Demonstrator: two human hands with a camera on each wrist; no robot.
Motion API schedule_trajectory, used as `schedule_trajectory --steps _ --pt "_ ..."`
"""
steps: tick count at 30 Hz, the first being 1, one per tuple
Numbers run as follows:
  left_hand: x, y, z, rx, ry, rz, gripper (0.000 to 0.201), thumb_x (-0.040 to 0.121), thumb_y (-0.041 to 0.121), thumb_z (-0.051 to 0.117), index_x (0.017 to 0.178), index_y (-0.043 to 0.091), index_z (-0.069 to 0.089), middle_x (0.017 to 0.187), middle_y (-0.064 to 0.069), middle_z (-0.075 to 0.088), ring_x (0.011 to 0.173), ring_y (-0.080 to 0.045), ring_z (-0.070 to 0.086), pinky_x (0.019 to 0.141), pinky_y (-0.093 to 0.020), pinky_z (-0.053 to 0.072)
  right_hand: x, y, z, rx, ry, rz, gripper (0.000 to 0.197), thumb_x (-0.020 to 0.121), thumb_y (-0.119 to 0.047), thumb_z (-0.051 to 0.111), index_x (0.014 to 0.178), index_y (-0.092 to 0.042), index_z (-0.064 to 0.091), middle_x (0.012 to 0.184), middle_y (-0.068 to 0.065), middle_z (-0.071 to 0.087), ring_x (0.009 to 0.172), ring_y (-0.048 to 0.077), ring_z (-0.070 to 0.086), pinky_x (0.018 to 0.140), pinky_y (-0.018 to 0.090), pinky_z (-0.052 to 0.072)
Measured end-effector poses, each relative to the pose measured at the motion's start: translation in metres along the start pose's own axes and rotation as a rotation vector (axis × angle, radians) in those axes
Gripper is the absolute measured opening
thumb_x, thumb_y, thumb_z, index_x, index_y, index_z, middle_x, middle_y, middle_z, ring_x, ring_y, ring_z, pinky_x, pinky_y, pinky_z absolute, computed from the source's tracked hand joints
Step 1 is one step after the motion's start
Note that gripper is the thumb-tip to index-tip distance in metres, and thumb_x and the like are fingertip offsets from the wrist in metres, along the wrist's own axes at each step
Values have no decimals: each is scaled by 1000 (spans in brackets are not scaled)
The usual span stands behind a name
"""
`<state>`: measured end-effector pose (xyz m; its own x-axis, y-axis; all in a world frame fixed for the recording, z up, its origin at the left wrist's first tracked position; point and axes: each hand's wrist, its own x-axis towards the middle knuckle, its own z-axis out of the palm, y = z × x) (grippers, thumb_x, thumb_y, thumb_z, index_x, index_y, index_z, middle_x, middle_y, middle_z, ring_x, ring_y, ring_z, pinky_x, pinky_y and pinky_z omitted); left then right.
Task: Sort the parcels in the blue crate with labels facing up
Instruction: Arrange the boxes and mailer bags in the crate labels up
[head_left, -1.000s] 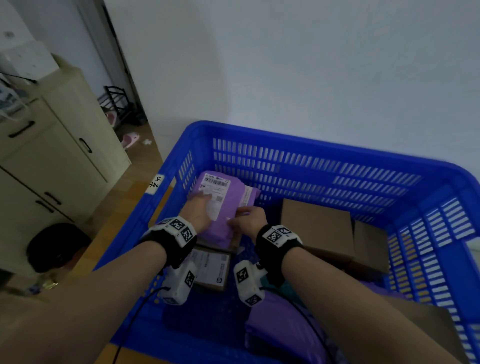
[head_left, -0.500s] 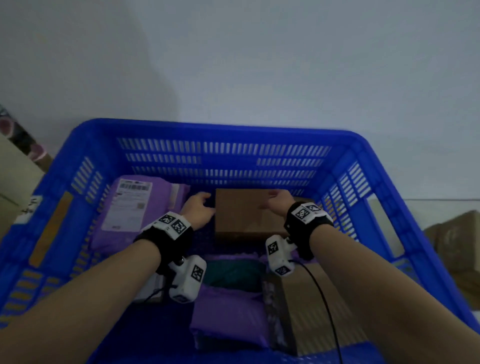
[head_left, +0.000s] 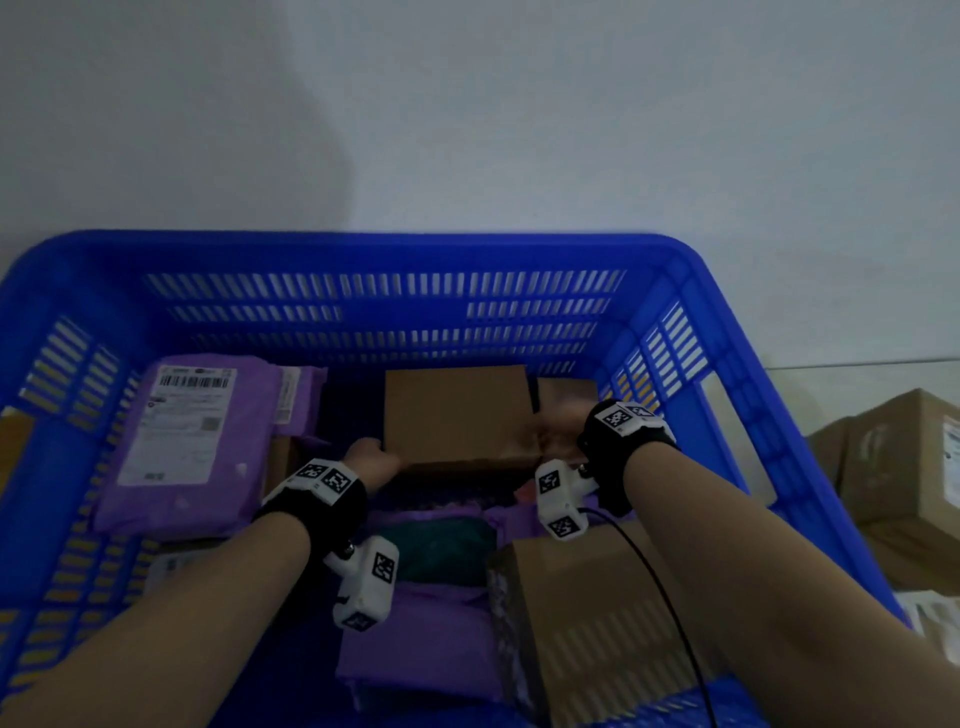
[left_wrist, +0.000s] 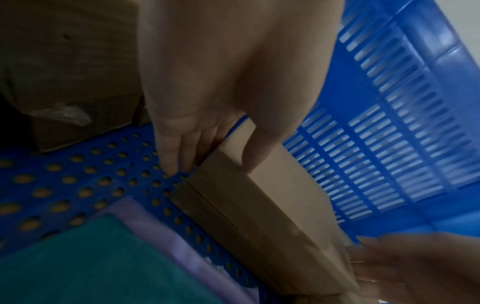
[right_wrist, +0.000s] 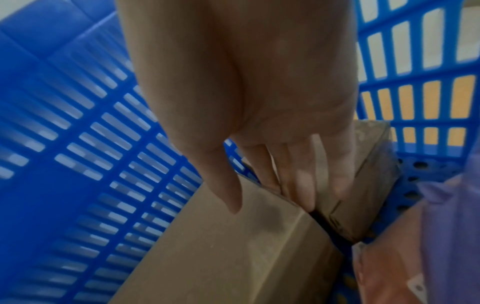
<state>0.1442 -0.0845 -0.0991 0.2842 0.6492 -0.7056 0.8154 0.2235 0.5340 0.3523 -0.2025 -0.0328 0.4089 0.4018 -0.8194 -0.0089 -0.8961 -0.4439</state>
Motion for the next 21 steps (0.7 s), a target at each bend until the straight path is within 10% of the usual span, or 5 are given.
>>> schedule_trajectory --steps 10,13,18,21 --pt "-31 17 -27 -257 5 94 61 87 28 65 137 6 38 136 -15 47 121 -32 49 96 -40 46 -35 -17 -9 -44 2 -57 3 83 -8 64 80 -6 63 87 11 66 76 23 63 66 32 52" --pt "-49 25 -46 -250 67 187 58 88 32 62 135 8 38 135 -14 47 120 -33 49 90 -38 43 -44 -21 -16 -52 -3 -135 40 68 -13 78 102 1 64 112 17 67 103 33 65 92 50 53" --pt "-85 29 -81 -288 163 335 55 85 37 66 129 12 44 132 -11 51 116 -29 52 99 -44 46 -37 -23 -32 49 -50 -264 88 23 -26 95 102 0 66 107 21 69 102 41 65 89 62 49" --pt "-108 29 -98 -355 256 453 45 84 28 68 121 9 52 125 -11 56 109 -27 56 91 -39 48 -119 -36 -18 138 -59 -357 39 68 -10 82 102 -6 62 108 11 67 93 29 64 72 44 56"
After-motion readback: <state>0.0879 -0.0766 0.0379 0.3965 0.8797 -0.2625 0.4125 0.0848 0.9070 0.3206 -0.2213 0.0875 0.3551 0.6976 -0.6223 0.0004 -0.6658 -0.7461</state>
